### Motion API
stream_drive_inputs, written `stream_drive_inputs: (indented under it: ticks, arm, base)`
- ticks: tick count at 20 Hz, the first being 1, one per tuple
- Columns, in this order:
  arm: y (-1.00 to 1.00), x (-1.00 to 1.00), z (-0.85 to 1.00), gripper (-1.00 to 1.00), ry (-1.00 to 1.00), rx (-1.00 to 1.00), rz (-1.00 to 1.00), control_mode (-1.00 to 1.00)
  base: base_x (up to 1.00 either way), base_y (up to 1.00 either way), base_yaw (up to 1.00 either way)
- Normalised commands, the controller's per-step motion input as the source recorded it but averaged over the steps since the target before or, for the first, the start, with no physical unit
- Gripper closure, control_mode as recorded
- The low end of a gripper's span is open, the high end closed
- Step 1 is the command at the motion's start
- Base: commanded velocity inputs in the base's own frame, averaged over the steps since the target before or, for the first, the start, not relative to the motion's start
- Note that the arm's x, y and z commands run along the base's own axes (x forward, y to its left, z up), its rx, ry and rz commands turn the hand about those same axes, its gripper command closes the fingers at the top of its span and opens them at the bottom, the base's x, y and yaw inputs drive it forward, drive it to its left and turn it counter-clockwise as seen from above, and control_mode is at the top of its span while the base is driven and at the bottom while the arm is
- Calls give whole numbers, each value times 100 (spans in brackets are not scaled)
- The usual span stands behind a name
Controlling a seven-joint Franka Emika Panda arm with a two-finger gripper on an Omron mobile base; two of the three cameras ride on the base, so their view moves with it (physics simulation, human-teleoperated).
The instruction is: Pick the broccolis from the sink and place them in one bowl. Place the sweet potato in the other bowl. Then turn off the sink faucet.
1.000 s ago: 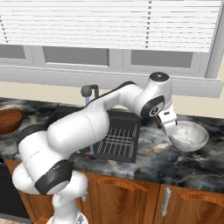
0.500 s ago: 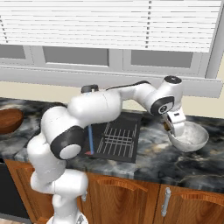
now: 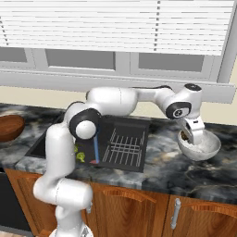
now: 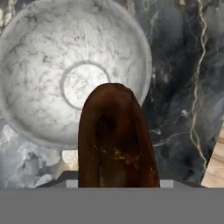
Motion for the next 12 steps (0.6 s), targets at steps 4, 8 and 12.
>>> stream_drive_inputs:
  ticks: [4, 8, 12]
  arm:
    - [-32, 39, -24, 100, 7, 2, 0, -100]
    - [-18, 38, -28, 100, 8, 1, 0, -100]
    - [0, 34, -39, 100, 11, 0, 0, -100]
  base:
    - [0, 0, 0]
    - [0, 0, 0]
    - [0, 0, 0]
